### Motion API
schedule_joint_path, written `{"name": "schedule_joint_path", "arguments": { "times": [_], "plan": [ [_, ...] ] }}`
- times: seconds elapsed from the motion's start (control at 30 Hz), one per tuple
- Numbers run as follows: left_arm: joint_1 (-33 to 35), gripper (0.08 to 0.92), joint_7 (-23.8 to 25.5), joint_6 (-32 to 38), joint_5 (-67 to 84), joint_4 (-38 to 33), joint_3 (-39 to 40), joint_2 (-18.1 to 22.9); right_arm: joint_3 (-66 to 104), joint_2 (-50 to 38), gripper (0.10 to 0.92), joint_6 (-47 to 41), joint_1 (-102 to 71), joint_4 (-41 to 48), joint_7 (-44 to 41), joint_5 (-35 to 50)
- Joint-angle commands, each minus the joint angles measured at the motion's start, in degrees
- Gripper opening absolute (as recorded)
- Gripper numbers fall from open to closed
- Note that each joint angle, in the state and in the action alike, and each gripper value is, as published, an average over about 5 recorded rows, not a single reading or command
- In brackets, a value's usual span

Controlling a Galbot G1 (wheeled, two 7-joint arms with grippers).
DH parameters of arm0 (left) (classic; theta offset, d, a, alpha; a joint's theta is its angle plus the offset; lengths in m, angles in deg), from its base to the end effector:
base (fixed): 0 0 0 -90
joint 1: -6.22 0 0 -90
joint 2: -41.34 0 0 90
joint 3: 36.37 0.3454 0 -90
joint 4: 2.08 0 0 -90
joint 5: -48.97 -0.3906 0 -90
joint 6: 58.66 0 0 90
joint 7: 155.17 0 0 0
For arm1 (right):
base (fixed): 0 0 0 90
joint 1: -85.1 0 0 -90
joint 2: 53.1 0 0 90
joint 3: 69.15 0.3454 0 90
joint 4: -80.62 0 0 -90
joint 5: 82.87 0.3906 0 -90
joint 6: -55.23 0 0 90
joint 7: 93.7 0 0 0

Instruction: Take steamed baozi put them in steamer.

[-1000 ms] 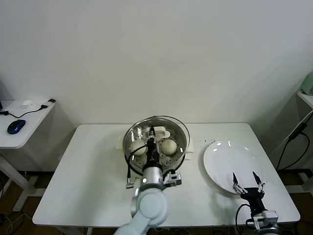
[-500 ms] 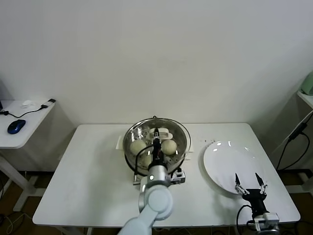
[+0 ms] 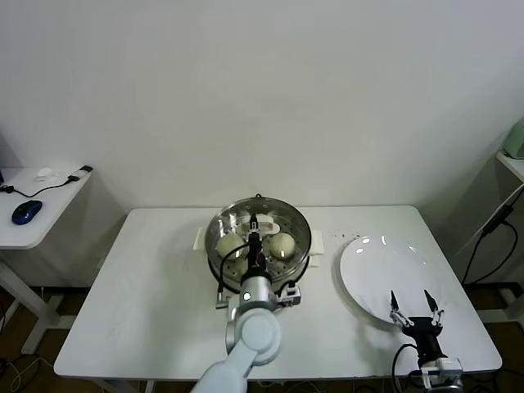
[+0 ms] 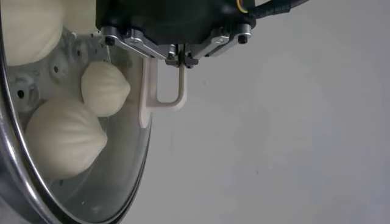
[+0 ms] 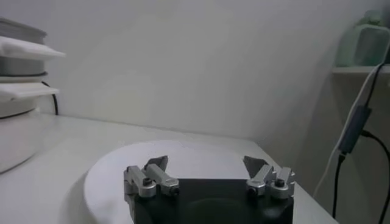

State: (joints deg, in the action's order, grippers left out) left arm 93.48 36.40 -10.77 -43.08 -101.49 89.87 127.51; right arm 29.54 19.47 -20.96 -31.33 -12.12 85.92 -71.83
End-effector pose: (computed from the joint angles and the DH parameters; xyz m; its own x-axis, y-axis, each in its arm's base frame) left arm 0.3246 -0.2085 -0.2809 -0.9952 -0.0978 0.0017 -0.0004 0.0218 0.9998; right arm 0.2145 -0.1541 -0.4350 -0.9874 0.0908 0.1293 0.0698 0.9849 -0.1583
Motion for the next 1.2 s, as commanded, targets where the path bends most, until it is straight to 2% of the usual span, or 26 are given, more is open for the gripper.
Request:
{"name": "schedule_joint_path", "arguments": {
  "times": [0.03, 0.13, 0.37, 0.5, 0.57, 0.7, 0.83, 0.93, 1.03, 1.13, 1.2],
  "plan": [
    [0.74, 0.135, -0.04, 0.59, 0.82, -0.65, 0.10, -0.18, -0.05, 0.23, 0.823, 0.72, 0.00, 0.06, -0.23, -1.19],
    [0.86, 0.182, 0.02, 0.88, 2.70, -2.48, 0.82, -0.64, 0.04, 0.11, 0.823, 0.06, 0.04, -0.36, -0.23, -0.94],
    [2.73, 0.380, -2.44, 2.37, 12.62, -9.72, 3.20, -2.68, -0.14, -0.79, 0.823, -3.46, -0.12, -2.39, 0.24, 2.05],
    [5.61, 0.501, -4.81, 5.35, 19.48, -14.91, 2.77, -4.44, -0.52, -1.44, 0.823, -3.41, -0.71, -3.26, 0.56, 3.19],
    [7.29, 0.553, -7.08, 9.47, 24.45, -17.38, 0.78, -5.23, -0.40, -1.64, 0.823, -3.12, -0.86, -3.67, 0.13, 3.12],
    [10.87, 0.674, -14.59, 20.71, 39.61, -21.60, -7.38, -6.17, -0.33, -1.67, 0.823, -2.37, -1.09, -4.52, -1.19, 4.65],
    [14.32, 0.778, -21.29, 29.26, 65.65, -25.96, -19.45, -6.85, -0.47, -1.37, 0.823, -0.95, -1.03, -4.63, -2.45, 5.46],
    [16.78, 0.816, -22.32, 33.45, 83.94, -26.75, -30.59, -7.13, -0.56, -1.07, 0.823, -0.35, -0.70, -4.52, -2.63, 5.52],
    [19.61, 0.822, -22.20, 34.40, 98.51, -23.78, -39.89, -8.58, -0.69, -0.82, 0.823, -0.17, -0.25, -4.37, -2.58, 5.40],
    [22.76, 0.823, -21.99, 35.45, 107.92, -18.17, -44.42, -11.85, -1.03, -0.74, 0.823, -0.11, 0.21, -3.98, -2.57, 5.16],
    [24.51, 0.823, -21.79, 37.79, 110.76, -14.18, -44.70, -14.01, -1.29, -0.71, 0.823, -0.07, 0.56, -3.56, -2.59, 4.96]
  ]
}}
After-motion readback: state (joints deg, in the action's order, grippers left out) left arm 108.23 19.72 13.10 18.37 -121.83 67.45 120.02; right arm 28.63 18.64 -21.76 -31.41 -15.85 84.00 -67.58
